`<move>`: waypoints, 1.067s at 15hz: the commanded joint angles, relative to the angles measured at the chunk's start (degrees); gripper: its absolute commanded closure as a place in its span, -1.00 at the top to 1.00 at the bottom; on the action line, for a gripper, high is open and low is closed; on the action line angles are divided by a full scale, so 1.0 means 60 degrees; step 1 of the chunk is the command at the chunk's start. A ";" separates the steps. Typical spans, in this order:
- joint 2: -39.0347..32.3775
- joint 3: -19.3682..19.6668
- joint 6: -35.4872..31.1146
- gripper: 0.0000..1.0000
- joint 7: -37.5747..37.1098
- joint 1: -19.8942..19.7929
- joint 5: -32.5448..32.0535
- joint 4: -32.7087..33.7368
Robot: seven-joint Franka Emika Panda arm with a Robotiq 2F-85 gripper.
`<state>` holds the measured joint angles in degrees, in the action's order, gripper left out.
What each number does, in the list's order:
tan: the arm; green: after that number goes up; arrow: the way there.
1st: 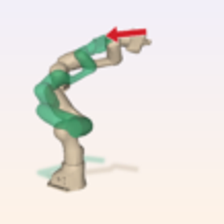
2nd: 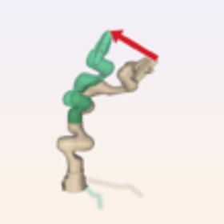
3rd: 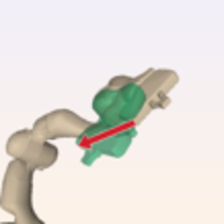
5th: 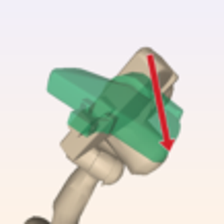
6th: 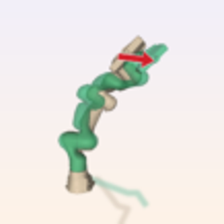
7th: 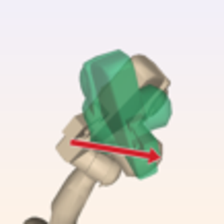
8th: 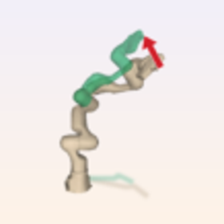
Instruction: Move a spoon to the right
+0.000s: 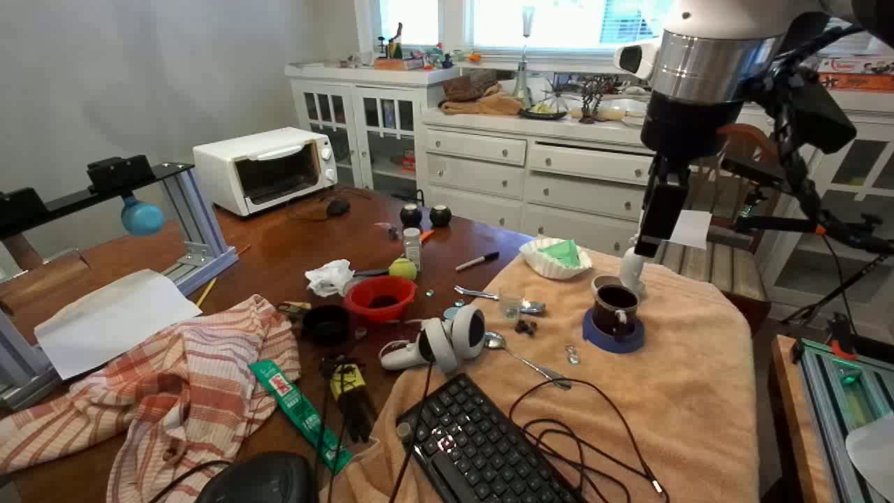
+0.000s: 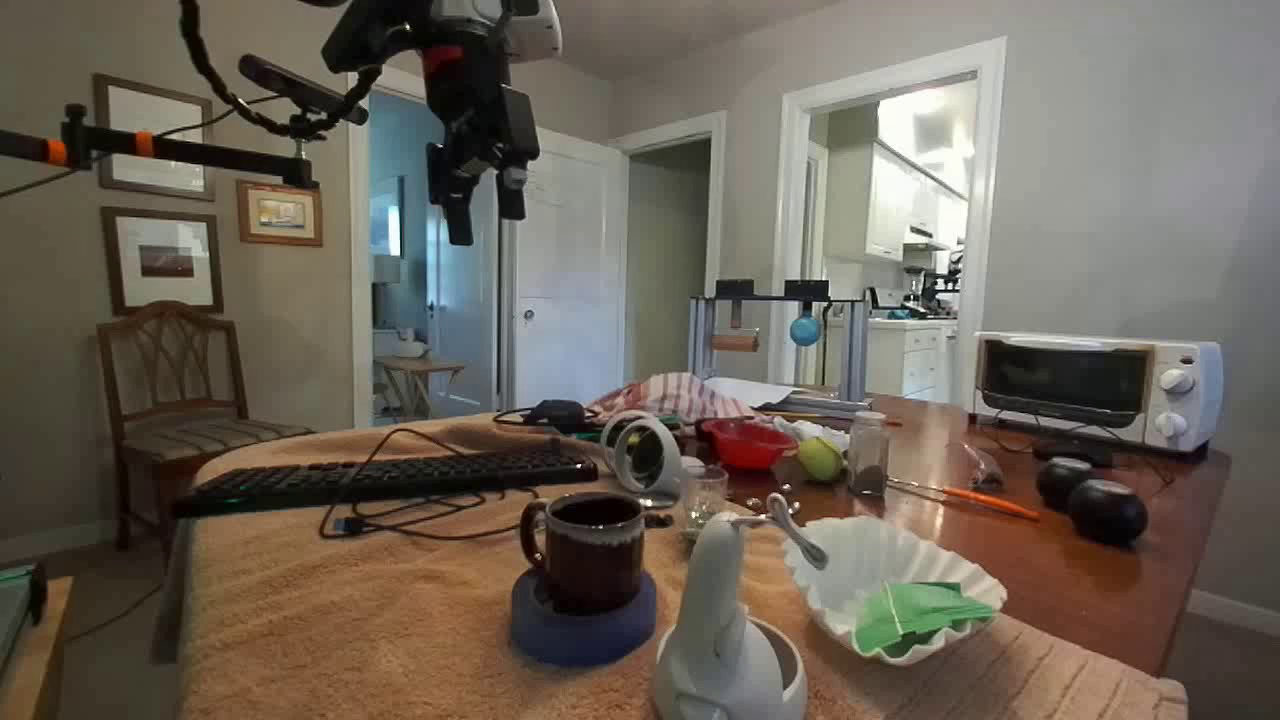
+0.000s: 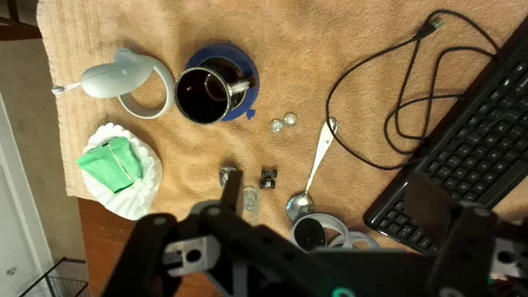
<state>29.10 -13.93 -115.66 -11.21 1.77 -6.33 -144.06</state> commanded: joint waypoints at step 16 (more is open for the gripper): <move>-0.2463 -0.0264 -0.1578 1.00 -0.2618 0.0094 0.0211 0.0790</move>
<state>23.11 -15.44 -121.52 -24.44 2.31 -4.98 -143.10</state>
